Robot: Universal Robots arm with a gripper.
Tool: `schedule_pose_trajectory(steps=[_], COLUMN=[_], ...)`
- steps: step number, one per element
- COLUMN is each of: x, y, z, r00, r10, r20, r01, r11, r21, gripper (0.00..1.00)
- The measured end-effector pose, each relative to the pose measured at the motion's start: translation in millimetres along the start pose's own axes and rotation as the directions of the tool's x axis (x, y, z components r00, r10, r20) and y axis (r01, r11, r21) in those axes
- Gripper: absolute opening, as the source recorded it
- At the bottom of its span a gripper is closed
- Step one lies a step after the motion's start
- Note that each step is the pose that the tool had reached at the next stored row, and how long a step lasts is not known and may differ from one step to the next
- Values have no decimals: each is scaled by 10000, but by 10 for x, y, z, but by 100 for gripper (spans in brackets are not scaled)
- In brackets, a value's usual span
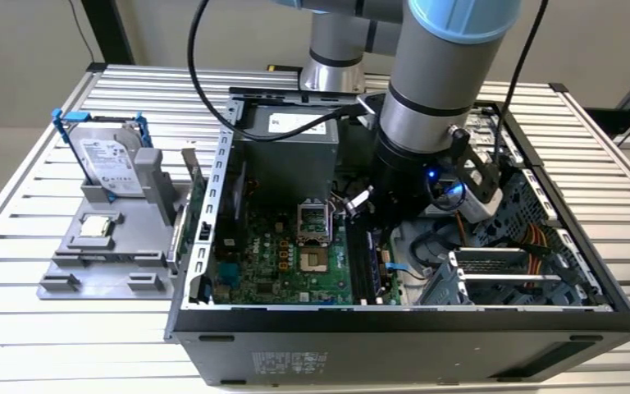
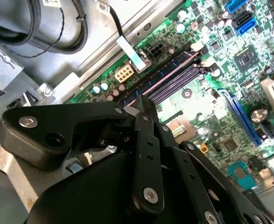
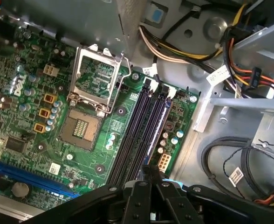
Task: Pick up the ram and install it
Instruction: 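Press down the ram until it locks into place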
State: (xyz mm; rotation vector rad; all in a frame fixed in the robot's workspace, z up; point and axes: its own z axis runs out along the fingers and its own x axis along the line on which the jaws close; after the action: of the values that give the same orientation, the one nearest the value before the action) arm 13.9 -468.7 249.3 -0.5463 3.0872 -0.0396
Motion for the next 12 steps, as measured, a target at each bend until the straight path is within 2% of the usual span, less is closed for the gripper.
schedule_pose_trajectory(steps=[6, 12], x=[-2, -3], y=[7, 10], z=[0, 1], r00=[9983, 9914], r10=[-582, -1310], r20=[15, 39], r01=[582, 1310], r11=[9983, 9914], r21=[-1, -10], gripper=[0, 0])
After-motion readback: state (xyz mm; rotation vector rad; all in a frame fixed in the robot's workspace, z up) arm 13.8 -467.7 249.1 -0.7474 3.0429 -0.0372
